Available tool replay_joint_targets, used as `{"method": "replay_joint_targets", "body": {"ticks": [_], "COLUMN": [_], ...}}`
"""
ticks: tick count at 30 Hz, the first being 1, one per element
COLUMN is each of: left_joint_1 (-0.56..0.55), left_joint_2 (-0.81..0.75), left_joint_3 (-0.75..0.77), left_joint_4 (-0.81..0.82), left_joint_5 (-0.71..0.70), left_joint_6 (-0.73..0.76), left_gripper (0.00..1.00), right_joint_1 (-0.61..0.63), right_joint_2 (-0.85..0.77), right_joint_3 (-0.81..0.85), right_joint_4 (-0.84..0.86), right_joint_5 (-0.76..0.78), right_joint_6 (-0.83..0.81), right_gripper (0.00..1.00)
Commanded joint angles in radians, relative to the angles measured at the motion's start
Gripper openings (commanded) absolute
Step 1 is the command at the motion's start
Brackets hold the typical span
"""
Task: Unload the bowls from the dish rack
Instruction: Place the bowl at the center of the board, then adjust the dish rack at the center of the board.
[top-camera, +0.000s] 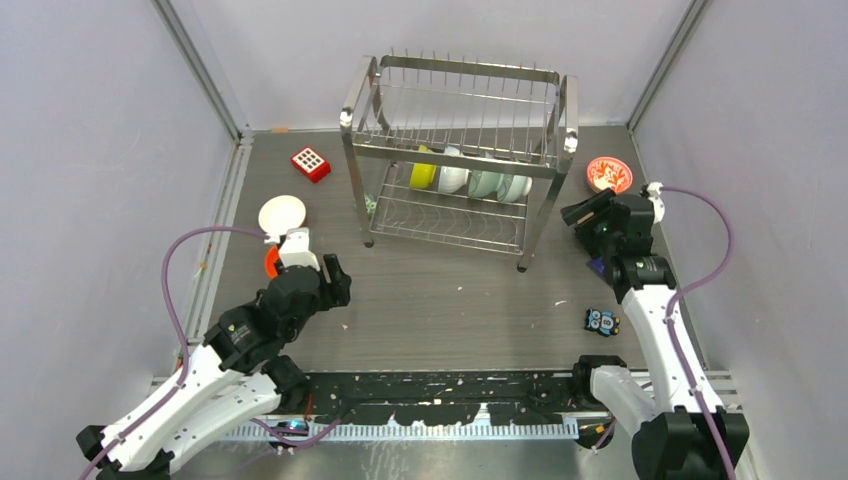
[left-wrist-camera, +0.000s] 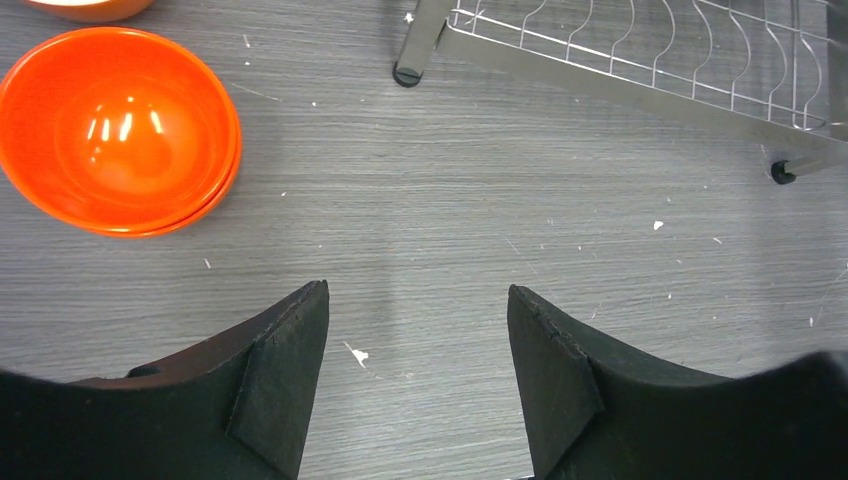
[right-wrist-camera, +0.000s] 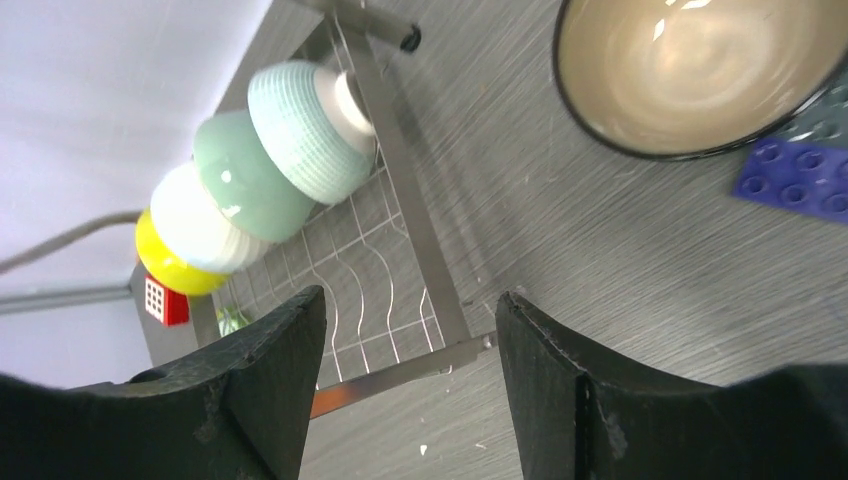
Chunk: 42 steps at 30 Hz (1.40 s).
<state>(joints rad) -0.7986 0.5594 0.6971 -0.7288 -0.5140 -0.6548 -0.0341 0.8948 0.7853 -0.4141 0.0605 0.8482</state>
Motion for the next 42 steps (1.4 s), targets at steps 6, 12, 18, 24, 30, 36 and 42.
{"method": "replay_joint_targets", "body": {"ticks": [6,12,18,24,30,36,42], "left_joint_1": [-0.004,-0.004,-0.004,-0.004,-0.004,-0.004,-0.004], "left_joint_2": [0.001,-0.031,-0.042,-0.045,-0.142,-0.013,0.367], "left_joint_3": [0.049,0.045,0.046,0.008,-0.174,-0.384,-0.315], "left_joint_4": [-0.043,-0.054,-0.063,0.045,0.496,1.203,1.523], "left_joint_5": [-0.047,-0.065,-0.076,-0.046,0.058,0.124,0.163], "left_joint_6": [-0.02,-0.022,-0.022,-0.003,0.124,0.244,0.281], "left_gripper": [0.68,0.67,0.67,0.67,0.67,0.64,0.63], "right_joint_1": [0.034,0.095,0.136,0.169,0.171,0.17,0.17], "right_joint_2": [0.064,0.083,0.079,0.041,-0.018,-0.105,-0.175], "right_joint_3": [-0.046,-0.074,-0.102,-0.151,-0.169,-0.223,-0.286], "right_joint_4": [0.178,0.236,0.253,0.259,0.195,0.156,0.143], "right_joint_5": [-0.185,-0.204,-0.205,-0.201,-0.156,-0.095,-0.085], "right_joint_6": [0.021,0.049,0.073,0.099,0.062,0.052,0.074], "right_gripper": [0.67,0.66,0.65,0.65,0.65,0.66,0.66]}}
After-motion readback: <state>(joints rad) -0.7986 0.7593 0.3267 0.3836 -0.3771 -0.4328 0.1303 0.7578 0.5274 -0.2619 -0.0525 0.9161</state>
